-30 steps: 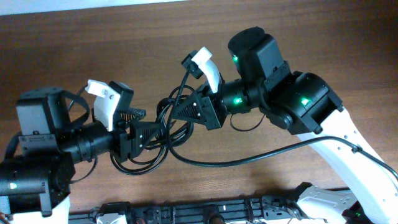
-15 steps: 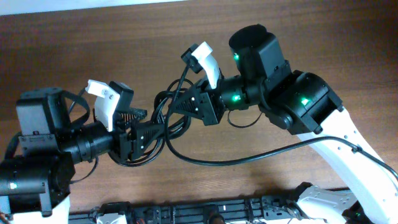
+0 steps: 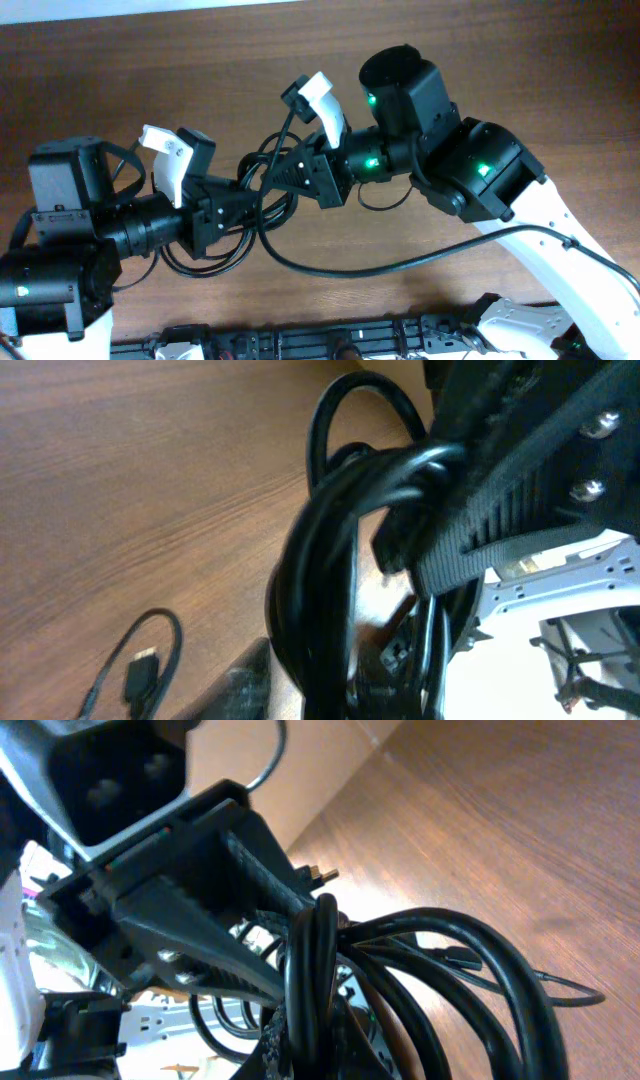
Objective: Untangle cables
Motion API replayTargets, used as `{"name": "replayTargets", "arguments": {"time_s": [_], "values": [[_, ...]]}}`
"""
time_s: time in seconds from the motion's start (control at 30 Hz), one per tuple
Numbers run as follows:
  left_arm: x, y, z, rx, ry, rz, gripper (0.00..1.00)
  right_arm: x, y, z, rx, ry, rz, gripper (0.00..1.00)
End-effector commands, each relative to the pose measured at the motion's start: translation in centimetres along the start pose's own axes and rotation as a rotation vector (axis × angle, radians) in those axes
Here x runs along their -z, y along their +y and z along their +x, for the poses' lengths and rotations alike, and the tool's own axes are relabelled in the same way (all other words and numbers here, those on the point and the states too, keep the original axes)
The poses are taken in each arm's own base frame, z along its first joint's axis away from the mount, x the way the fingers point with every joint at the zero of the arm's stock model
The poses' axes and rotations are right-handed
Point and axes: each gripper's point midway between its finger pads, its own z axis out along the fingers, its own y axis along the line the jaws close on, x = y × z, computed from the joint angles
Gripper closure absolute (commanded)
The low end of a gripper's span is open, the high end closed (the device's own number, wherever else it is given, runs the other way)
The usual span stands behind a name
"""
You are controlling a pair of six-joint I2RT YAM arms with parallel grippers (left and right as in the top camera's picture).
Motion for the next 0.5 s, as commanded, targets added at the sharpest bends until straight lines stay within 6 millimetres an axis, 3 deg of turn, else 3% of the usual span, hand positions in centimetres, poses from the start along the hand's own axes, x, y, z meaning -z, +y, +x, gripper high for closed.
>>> {"name": "replayTargets", "arguments": {"time_s": [0.0, 0.27, 0.4, 0.47], "values": [[0.0, -0.4, -0.1, -0.01, -0.003, 0.022, 1.0, 0.4, 1.5, -0.9, 0.034, -0.024, -0.032, 0.96], [0.0, -0.4, 0.1, -0.002, 0.003, 0.02, 0.98, 0.4, 0.5, -1.1, 0.027, -0.042, 0.023, 0.96], [0.0, -0.5, 0.4, 0.012, 0.014, 0.022, 0.97, 0.6, -2.0, -0.9, 0.019, -0.051, 0.164, 0.66], [0.0, -0.5, 0.9, 0.035, 0.034, 0.018, 0.96, 1.0, -3.8, -0.5, 0.098, -0.036, 0.265, 0.61]]}}
